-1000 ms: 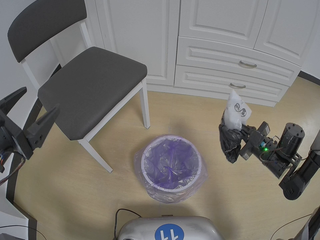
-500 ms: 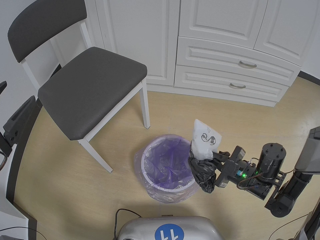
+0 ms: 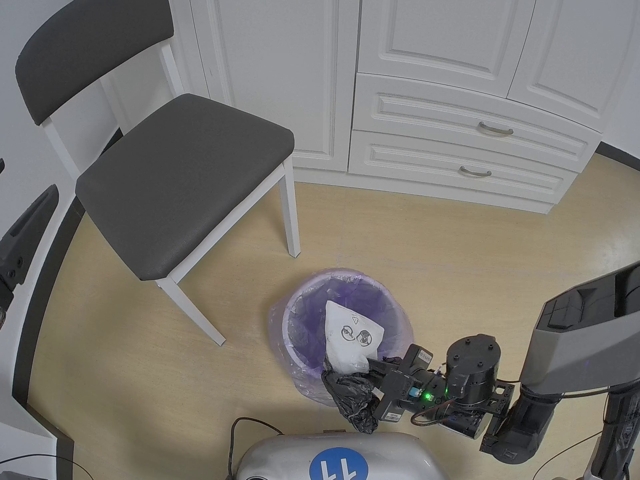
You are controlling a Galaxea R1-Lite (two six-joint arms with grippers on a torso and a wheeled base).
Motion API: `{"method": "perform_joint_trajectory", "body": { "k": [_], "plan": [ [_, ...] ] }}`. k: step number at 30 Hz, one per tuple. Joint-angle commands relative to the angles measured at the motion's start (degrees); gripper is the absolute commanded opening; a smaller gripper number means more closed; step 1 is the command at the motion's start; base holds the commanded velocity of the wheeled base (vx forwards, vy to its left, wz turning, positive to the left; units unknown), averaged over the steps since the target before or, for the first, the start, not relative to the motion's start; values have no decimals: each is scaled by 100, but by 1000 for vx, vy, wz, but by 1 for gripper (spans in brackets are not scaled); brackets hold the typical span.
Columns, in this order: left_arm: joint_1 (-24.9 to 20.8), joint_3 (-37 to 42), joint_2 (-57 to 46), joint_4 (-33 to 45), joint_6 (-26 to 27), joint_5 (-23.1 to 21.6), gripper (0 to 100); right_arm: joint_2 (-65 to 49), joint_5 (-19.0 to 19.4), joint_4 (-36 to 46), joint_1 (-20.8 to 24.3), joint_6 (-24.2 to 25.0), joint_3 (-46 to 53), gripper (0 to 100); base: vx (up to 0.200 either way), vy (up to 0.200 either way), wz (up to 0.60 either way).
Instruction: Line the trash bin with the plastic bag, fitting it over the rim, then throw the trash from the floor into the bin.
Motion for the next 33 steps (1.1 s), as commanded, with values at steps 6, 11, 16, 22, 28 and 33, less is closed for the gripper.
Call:
{"method": "perform_joint_trajectory", "body": {
  "k": [6, 11, 16, 22, 28, 33],
  "plan": [
    [2, -21, -40, -12, -6, 3, 100, 326, -1577, -102, 436, 1439, -1393, 0, 0, 0, 0],
    [2, 14, -58, -188, 3, 3, 100, 247, -2281, -102, 295, 1791, -2623, 0, 0, 0, 0],
    [2, 5, -75, -249, -6, 3, 100, 247, -3036, -102, 199, 1984, -3590, 0, 0, 0, 0],
    [-7, -30, -172, -425, -24, 3, 100, -527, -3028, 1454, 93, 2002, -4082, 0, 0, 0, 0],
    [-15, -12, -190, -513, -15, -24, 100, -1177, -2878, 4574, -48, 2002, -5031, 0, 0, 0, 0],
    [-15, -21, -190, -513, -33, -41, 100, -1485, -1832, 6595, -267, 1720, -5058, 0, 0, 0, 0]
  ]
}}
